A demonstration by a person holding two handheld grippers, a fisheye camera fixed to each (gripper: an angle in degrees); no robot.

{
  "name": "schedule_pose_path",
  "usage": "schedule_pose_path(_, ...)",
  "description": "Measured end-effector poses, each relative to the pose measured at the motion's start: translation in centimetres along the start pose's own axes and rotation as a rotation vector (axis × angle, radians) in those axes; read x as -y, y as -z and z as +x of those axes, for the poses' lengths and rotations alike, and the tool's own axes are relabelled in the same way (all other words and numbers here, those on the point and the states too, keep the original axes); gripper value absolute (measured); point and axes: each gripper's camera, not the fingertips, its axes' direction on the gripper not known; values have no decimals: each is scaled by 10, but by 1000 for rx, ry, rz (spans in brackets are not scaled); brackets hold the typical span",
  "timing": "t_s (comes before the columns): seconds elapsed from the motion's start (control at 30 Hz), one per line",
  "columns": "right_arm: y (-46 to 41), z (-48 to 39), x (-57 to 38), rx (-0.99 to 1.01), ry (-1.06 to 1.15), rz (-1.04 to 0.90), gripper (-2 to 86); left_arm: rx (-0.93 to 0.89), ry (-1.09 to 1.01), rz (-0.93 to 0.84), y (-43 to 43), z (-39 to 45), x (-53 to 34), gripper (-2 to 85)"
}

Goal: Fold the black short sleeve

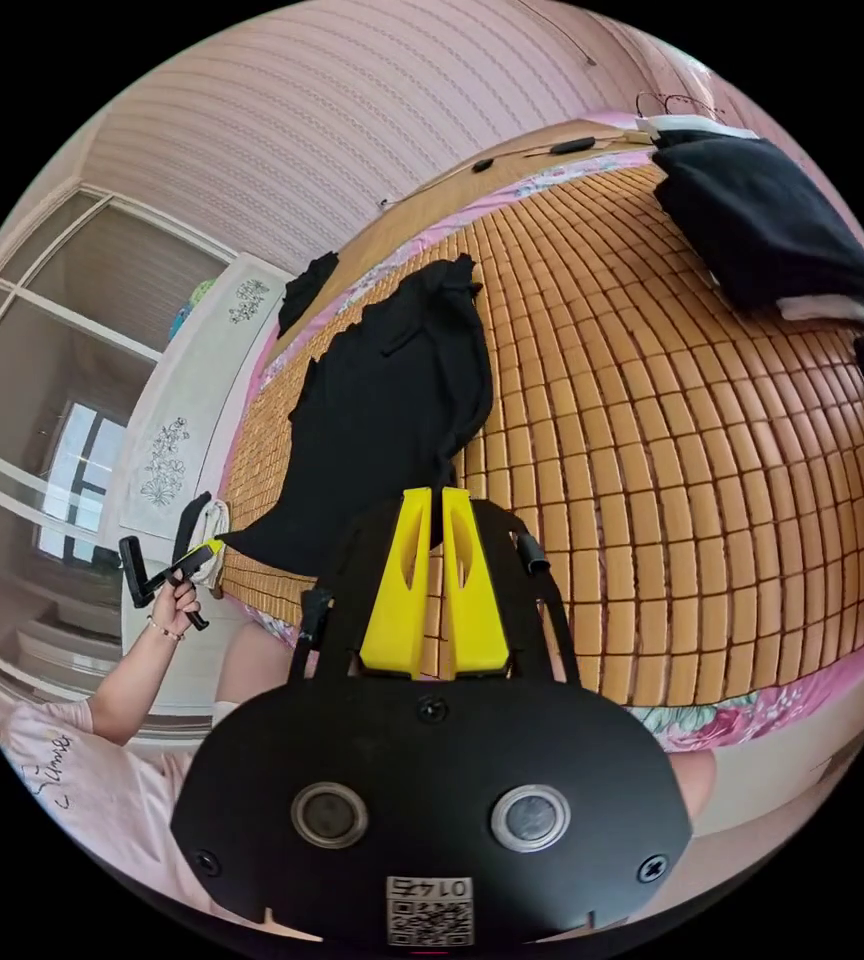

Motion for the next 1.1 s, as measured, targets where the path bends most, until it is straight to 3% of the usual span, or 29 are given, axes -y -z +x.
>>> schedule_pose_path(0.27,-11,22,5,-20,-35,-129,5,33,-67,-161,-26,-8,-2,-9)
schedule_pose_path(0.63,-22,-1,7,-102,124,-292,3,107,-203,-295,-44,-4,3,-10)
schedule_pose_path(0.87,-33,-14,2,-232,168,-334,-1,109,-164,-306,-49,-10,0,-7)
schedule_pose_path(1.1,-30,-28,1,-373,215,-284,-3,46,-130,-195,-34,-13,2,-1)
